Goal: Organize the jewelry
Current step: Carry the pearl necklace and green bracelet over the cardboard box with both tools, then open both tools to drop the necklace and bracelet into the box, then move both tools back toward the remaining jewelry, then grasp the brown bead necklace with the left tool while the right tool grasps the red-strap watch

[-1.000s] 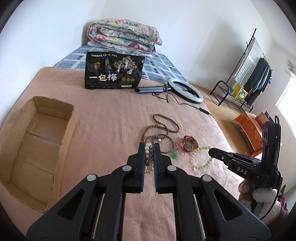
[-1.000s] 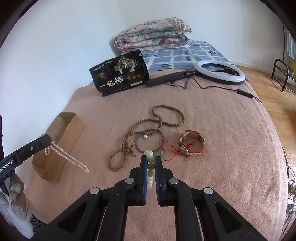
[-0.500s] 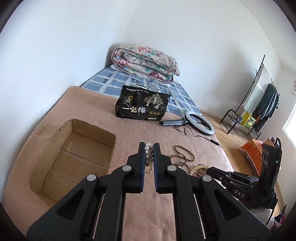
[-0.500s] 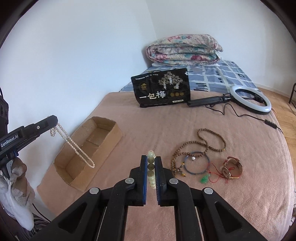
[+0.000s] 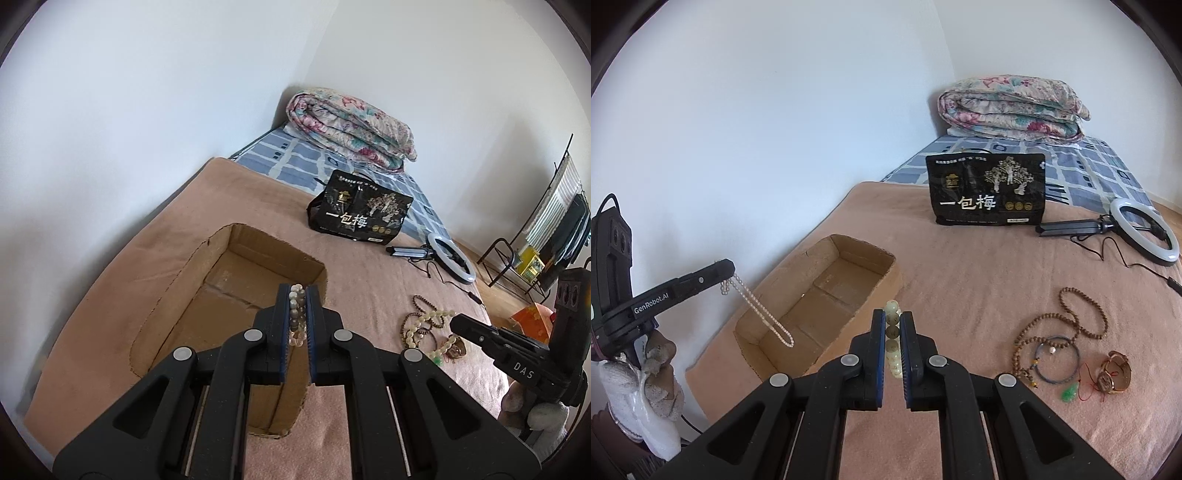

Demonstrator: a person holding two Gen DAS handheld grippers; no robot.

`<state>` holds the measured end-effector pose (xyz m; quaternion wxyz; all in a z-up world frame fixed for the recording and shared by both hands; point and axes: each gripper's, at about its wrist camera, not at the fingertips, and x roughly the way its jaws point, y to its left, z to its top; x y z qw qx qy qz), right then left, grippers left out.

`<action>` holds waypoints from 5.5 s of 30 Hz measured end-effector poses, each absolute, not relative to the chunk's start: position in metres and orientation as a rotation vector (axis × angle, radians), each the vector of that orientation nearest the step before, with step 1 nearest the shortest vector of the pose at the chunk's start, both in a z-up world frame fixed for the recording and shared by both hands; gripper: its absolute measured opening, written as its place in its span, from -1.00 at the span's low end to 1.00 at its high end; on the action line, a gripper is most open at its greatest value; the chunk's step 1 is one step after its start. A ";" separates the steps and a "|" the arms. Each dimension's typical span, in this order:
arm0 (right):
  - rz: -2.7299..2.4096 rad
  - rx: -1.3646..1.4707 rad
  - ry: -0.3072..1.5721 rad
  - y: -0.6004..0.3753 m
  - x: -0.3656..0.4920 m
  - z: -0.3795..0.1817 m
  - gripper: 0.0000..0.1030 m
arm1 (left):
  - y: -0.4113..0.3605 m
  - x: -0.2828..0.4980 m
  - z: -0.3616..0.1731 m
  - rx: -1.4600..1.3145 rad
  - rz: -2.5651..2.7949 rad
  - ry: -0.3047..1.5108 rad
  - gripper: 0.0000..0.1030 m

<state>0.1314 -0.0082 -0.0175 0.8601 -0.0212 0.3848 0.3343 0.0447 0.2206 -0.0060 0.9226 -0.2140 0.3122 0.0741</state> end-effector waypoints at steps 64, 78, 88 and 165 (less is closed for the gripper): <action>0.631 -0.065 0.839 0.074 0.162 -0.054 0.83 | 0.224 0.048 -0.057 -0.373 0.292 0.808 0.04; 0.529 -0.072 0.760 0.013 0.156 -0.027 0.83 | 0.179 0.057 -0.037 -0.292 0.238 0.766 0.04; 0.410 -0.036 0.702 -0.082 0.149 -0.006 0.99 | 0.140 0.073 -0.035 -0.279 0.135 0.762 0.04; 0.223 0.007 1.147 -0.271 0.266 -0.165 -0.13 | -0.023 0.273 -0.173 -0.065 -0.185 1.055 -0.78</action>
